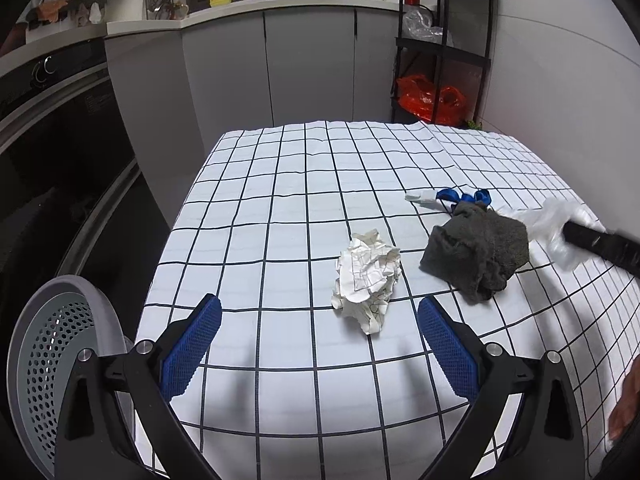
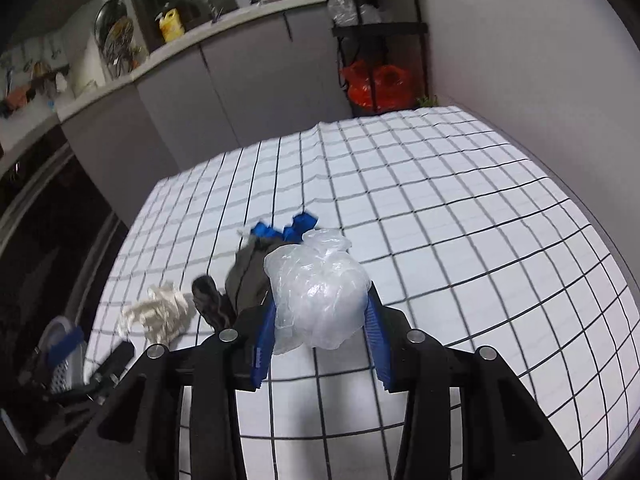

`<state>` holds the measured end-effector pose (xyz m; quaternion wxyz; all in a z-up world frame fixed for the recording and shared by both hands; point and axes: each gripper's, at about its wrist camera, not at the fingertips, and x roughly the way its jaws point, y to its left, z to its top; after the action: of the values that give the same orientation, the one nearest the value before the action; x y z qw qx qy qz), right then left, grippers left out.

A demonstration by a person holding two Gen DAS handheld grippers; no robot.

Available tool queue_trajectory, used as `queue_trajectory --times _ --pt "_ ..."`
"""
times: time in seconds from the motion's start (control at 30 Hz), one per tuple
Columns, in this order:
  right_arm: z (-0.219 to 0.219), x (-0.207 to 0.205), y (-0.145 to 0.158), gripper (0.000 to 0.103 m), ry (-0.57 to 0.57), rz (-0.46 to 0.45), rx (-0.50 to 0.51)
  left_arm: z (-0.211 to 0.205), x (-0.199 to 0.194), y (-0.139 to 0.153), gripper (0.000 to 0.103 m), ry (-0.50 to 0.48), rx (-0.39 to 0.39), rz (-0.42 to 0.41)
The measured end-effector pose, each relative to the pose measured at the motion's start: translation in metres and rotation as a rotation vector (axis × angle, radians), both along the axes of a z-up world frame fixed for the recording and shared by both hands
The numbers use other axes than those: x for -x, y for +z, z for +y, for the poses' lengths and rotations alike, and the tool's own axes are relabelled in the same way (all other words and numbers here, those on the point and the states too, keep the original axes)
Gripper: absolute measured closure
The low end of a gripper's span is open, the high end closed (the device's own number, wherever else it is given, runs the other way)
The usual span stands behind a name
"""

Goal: Collect trash
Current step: 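Grasp the clear plastic bag with the right tool while the left tool grasps the crumpled white paper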

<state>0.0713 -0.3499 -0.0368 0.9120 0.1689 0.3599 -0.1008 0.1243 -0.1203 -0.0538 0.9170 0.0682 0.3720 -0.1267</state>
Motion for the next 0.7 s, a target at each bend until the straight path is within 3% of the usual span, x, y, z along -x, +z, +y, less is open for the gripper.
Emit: queue_trajectory --times 0.23,0.57,0.67,0.7 --pt "-0.025 0.013 0.014 0.064 -0.051 -0.078 -0.081 -0.014 -0.005 -0.012 0.007 0.004 -0.025 0.021" --pt "-0.03 0.015 0.025 0.064 -0.019 -0.122 -0.129 -0.028 -0.025 -0.026 0.007 0.043 -0.036 0.055" --pt "-0.03 0.013 0.027 0.064 -0.014 -0.128 -0.142 -0.029 -0.034 -0.028 0.009 0.06 -0.014 0.074" --pt "-0.03 0.013 0.027 0.064 -0.013 -0.129 -0.146 -0.029 -0.036 -0.029 0.014 0.064 -0.012 0.078"
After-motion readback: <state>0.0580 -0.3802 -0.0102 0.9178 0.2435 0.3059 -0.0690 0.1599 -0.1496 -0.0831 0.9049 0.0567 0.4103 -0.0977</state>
